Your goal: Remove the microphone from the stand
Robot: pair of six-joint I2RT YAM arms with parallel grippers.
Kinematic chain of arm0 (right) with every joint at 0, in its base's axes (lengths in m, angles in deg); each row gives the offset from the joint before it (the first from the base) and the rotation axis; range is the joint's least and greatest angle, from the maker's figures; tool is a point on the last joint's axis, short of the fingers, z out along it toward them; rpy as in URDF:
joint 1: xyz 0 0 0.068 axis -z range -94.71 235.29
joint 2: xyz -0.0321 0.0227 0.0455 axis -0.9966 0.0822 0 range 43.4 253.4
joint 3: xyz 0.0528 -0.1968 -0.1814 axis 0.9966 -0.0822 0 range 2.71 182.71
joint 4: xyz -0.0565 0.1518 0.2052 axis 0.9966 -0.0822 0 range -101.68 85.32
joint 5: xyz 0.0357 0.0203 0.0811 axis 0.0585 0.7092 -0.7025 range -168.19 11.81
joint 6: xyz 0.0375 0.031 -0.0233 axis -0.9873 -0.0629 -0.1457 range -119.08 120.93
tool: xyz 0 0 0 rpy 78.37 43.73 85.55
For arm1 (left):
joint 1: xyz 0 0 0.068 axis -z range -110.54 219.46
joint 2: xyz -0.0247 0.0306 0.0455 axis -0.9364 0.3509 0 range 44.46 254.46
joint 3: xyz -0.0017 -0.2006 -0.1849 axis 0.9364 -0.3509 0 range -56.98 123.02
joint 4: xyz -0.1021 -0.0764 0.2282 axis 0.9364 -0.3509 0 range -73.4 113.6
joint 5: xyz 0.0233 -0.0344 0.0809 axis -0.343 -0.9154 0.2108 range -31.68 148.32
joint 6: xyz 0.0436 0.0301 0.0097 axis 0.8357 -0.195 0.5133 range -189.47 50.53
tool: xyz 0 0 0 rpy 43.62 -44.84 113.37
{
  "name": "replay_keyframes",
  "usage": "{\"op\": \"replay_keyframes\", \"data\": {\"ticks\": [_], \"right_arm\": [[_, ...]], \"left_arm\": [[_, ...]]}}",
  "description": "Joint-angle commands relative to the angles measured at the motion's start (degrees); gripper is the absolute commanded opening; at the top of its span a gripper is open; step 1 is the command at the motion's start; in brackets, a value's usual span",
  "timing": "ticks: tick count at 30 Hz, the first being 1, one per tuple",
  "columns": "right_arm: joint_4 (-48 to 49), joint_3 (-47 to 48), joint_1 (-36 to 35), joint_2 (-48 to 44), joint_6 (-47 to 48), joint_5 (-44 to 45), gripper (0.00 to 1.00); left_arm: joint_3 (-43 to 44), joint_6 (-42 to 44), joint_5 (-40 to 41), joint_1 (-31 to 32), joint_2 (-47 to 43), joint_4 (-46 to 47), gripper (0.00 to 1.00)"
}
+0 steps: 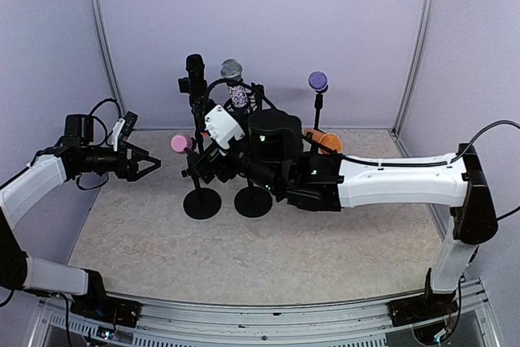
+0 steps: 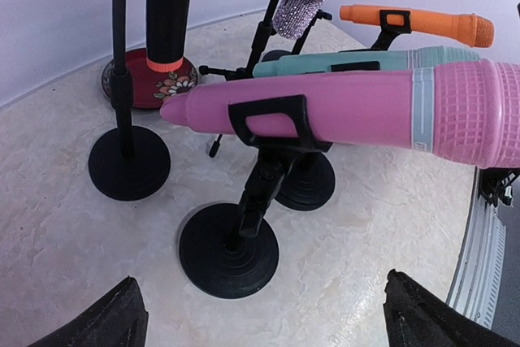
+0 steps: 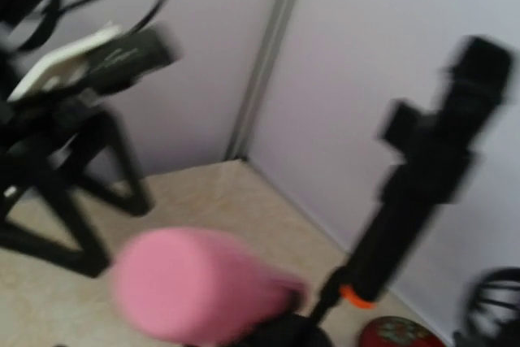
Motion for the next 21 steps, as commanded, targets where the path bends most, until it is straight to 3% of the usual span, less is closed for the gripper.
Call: {"op": "replay_keyframes", "data": {"ticks": [1,13,16,21], "right_arm": [[-2.9,6.7,-1.7,6.7,4.5,0.3,1.00],[-2.0,25.5,-1.9,24.3,14.5,11.9,0.99],[-0.7,26.7,-1.6,25.7,14.8,12.4,0.90],[1.6,26.7,-1.6,25.9,15.3,12.1,0.65]], "left_arm": [[3.7,4.4,1.0,0.6,-1.5,-6.5,0.99],[4.5,4.3,1.9,0.8,-1.1,-7.7,0.99],[4.6,4.0,1.9,0.9,-1.0,-7.5,0.99],[3.5,2.1,3.0,1.8,-0.9,-5.0,0.99]]}}
